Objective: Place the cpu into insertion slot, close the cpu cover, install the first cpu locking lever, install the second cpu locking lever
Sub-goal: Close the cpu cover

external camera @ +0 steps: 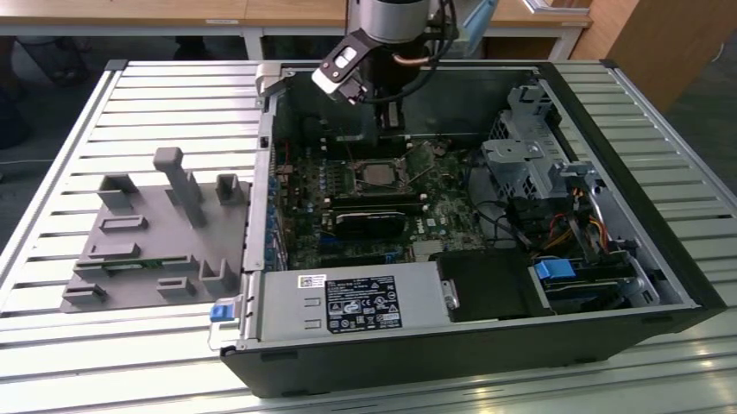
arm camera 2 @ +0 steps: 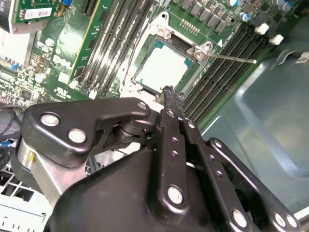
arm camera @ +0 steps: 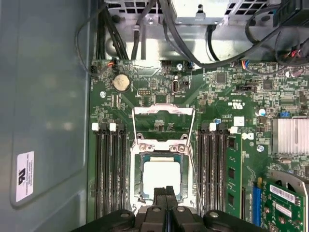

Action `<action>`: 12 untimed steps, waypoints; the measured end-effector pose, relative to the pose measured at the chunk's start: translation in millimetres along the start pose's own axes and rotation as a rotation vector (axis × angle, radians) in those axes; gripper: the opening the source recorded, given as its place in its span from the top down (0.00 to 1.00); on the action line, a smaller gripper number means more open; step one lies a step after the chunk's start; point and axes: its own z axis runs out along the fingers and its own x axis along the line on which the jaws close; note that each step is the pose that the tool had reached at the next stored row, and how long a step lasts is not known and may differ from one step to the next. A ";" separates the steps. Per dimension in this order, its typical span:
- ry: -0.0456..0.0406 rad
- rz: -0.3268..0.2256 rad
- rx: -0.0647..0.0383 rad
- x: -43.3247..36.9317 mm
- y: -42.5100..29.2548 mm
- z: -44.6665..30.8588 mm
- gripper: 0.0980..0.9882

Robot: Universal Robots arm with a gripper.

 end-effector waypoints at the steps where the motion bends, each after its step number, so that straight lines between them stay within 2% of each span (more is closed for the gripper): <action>1: -0.0001 0.000 0.000 -1.2 0.0 0.0 0.99; 8: 0.0000 0.000 0.000 -15.6 0.1 -0.4 0.99; 12: 0.0003 0.000 0.000 -17.1 9.2 0.1 0.99</action>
